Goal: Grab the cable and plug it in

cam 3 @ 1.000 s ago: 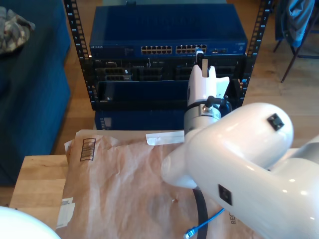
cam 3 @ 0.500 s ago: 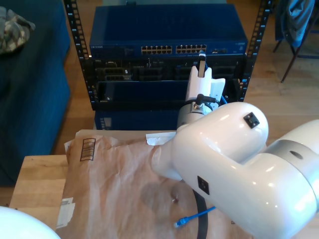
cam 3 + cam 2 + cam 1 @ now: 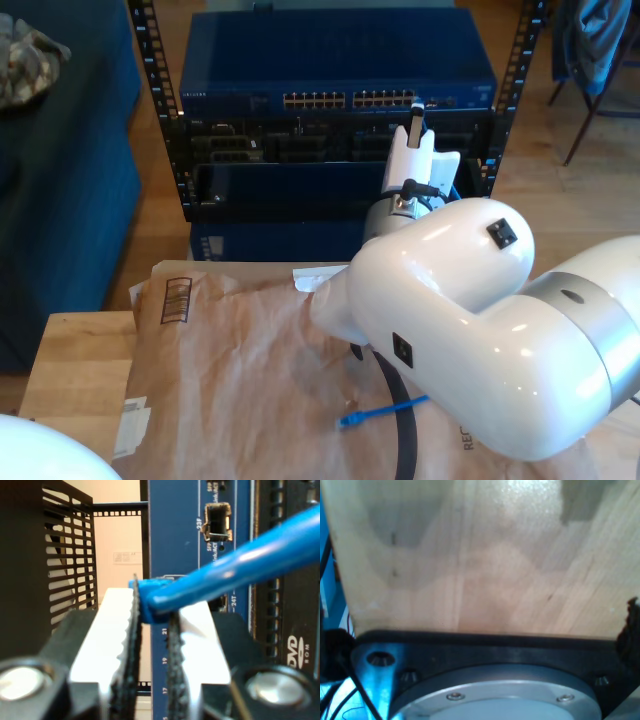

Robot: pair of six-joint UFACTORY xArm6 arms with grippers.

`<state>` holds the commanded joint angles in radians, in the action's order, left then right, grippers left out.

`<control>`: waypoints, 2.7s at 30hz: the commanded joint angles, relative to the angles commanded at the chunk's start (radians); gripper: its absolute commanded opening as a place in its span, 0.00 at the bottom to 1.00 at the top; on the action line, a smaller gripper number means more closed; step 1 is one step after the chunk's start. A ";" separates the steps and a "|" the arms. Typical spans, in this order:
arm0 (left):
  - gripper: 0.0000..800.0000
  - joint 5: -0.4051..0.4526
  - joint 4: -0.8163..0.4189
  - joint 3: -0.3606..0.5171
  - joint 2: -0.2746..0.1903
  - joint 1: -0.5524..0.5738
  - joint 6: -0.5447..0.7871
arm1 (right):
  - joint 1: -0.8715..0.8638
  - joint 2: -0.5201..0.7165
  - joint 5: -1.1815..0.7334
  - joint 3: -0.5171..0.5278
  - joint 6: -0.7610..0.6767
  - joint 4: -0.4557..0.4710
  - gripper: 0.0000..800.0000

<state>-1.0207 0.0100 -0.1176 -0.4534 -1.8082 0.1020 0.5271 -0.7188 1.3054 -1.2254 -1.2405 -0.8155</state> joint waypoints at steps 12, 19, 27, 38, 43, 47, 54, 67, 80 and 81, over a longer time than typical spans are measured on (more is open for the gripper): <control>1.00 0.002 0.000 0.000 0.000 0.000 0.000 | -0.011 0.000 -0.017 0.002 -0.008 0.002 0.00; 1.00 0.000 0.000 0.000 0.000 0.000 0.000 | -0.017 -0.002 -0.021 0.003 -0.017 0.018 0.00; 1.00 0.000 0.000 0.000 0.000 0.000 0.000 | -0.026 -0.002 -0.038 0.015 -0.052 0.078 0.00; 1.00 0.000 0.000 0.000 0.000 0.000 0.000 | -0.057 -0.014 -0.038 0.015 -0.054 0.124 0.00; 1.00 0.000 0.000 0.000 0.000 0.000 0.000 | -0.063 -0.014 -0.038 0.021 -0.063 0.126 0.00; 1.00 0.000 0.000 0.000 0.000 0.000 0.000 | -0.058 -0.005 -0.035 0.060 -0.075 0.127 0.00; 1.00 0.000 0.000 0.000 0.000 0.000 0.000 | -0.055 0.008 -0.032 0.068 -0.098 0.129 0.00; 1.00 0.000 0.000 0.000 0.000 0.000 0.000 | -0.054 0.003 -0.032 0.032 -0.100 0.138 0.00; 1.00 0.000 0.000 0.000 0.000 0.000 0.000 | -0.055 -0.005 -0.032 0.017 -0.100 0.140 0.00; 1.00 0.000 0.000 0.000 0.000 0.000 0.000 | -0.055 -0.005 -0.032 0.017 -0.100 0.140 0.00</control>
<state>-1.0207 0.0100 -0.1176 -0.4534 -1.8082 0.1020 0.4718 -0.7234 1.2731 -1.2085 -1.3403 -0.6759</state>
